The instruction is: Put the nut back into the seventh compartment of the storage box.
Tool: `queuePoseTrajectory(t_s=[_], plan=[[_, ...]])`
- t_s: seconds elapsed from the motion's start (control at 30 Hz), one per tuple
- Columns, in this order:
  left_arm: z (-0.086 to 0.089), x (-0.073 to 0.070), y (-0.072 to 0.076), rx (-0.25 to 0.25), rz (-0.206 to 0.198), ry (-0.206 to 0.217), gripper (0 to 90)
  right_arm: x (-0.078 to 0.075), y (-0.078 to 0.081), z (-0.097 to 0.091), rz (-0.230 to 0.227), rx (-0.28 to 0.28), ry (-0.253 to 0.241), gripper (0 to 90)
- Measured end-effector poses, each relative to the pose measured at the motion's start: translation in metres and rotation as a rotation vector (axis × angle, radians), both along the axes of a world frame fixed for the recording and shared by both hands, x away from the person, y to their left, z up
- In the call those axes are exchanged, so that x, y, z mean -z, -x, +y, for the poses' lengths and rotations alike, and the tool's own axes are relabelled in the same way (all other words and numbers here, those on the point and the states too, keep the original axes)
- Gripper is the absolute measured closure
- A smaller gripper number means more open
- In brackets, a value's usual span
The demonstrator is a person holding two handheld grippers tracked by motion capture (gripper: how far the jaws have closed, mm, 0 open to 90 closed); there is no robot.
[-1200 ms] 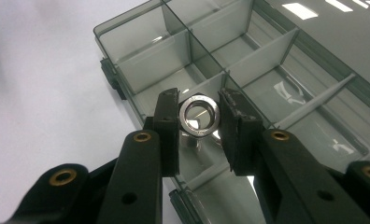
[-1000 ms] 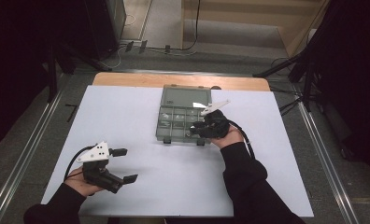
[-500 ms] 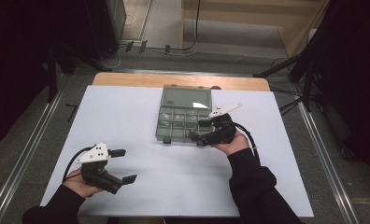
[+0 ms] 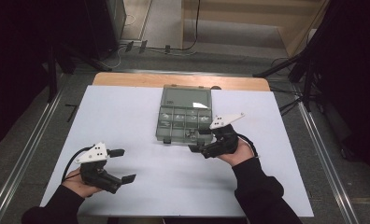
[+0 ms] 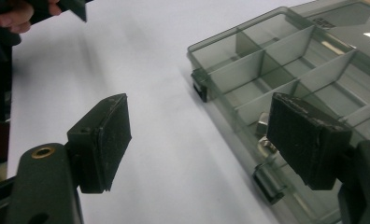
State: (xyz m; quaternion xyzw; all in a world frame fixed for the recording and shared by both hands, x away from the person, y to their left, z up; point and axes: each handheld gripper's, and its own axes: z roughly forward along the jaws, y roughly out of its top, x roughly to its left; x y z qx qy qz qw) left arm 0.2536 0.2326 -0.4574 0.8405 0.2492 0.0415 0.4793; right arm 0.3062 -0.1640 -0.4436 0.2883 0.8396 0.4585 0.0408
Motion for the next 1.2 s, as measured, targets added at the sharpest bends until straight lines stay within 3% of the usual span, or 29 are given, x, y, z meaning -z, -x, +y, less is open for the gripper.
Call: queuePoseTrajectory(t_s=[0.17,0.27,0.4,1.2], plan=[[0.001,0.000,0.000,-0.004,0.005,-0.004,0.0,0.000,0.010,0.000,0.002,-0.021,-0.015,23.3],[0.001,0.000,0.000,-0.007,0.004,0.002,0.0,0.003,0.019,-0.001,-0.020,-0.044,-0.024,22.3],[0.002,0.000,0.000,-0.008,-0.001,0.003,0.0,0.006,0.025,-0.005,-0.009,-0.044,-0.021,21.3],[0.005,-0.002,0.001,-0.020,-0.013,0.013,0.0,0.021,0.058,-0.054,0.027,0.029,-0.020,21.4]])
